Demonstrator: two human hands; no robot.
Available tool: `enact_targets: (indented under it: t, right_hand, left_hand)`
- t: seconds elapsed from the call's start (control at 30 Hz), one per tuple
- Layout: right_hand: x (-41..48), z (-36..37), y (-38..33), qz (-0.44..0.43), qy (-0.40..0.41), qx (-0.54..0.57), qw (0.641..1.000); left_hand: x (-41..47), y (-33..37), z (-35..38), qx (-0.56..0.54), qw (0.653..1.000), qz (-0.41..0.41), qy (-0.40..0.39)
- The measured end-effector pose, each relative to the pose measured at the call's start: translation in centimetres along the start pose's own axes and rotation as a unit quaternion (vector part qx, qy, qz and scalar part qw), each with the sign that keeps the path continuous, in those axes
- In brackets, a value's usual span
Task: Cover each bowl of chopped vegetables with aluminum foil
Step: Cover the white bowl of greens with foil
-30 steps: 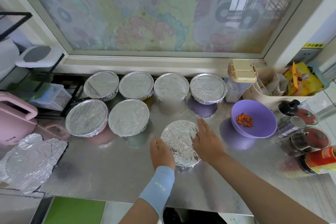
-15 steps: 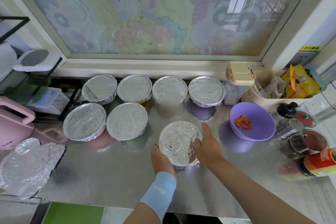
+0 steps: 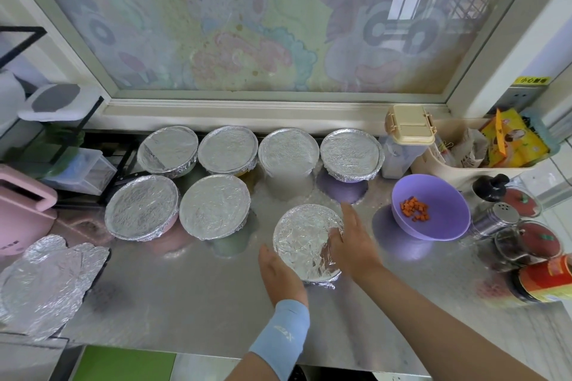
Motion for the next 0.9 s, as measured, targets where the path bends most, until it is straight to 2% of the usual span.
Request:
enact_targets:
  t: [0.1, 0.17, 0.27, 0.37, 0.47, 0.57, 0.67, 0.77, 0.83, 0.9]
  right_hand:
    - [0.2, 1.5, 0.0, -0.001, -0.034, 0.019, 0.999]
    - [-0.3, 1.3, 0.4, 0.016, -0.001, 0.008, 1.0]
    - [-1.4, -0.4, 1.2, 0.04, 0.065, -0.018, 0.997]
    - [-1.5, -1.7, 1.8, 0.063, 0.091, -0.034, 0.993]
    - [-0.4, -1.4, 1.9, 0.044, 0.062, -0.03, 0.997]
    - [0.4, -0.1, 1.0, 0.029, -0.006, 0.03, 0.999]
    - [0.1, 0.2, 1.3, 0.039, 0.001, 0.018, 0.999]
    - [-1.2, -0.6, 1.3, 0.04, 0.068, -0.01, 0.997]
    - [-2.0, -1.2, 1.9, 0.058, 0.101, -0.008, 0.993]
    - [-2.0, -1.6, 2.2, 0.075, 0.095, -0.012, 0.993]
  left_hand:
    - [-1.6, -0.7, 1.4, -0.007, 1.0, 0.016, 0.001]
    - [-0.8, -0.2, 2.0, -0.01, 1.0, 0.013, 0.007]
    - [1.0, 1.8, 2.9, 0.007, 0.999, 0.015, -0.027]
    - [2.7, 2.7, 2.2, 0.021, 0.999, 0.019, -0.022]
    - [1.1, 2.3, 0.3, 0.008, 0.998, 0.047, 0.047]
    - [-1.3, 0.9, 0.4, -0.007, 0.996, 0.068, 0.055]
    - [-1.7, 0.1, 1.7, -0.018, 0.999, 0.041, 0.024]
    - [-0.1, 0.9, 2.1, -0.047, 0.999, -0.005, 0.014]
    - [0.8, 1.5, 2.5, -0.074, 0.996, -0.049, -0.023]
    - [1.6, 2.0, 2.6, -0.078, 0.995, -0.055, -0.044]
Point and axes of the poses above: each hand's wrist, its own x-axis towards the middle knuckle, its own z-axis out of the palm, y = z × x, the point moved 9 cm from there along x, towards the middle knuckle, and after that the axes turned 14 degrees about -z, right-handed, at the moved point
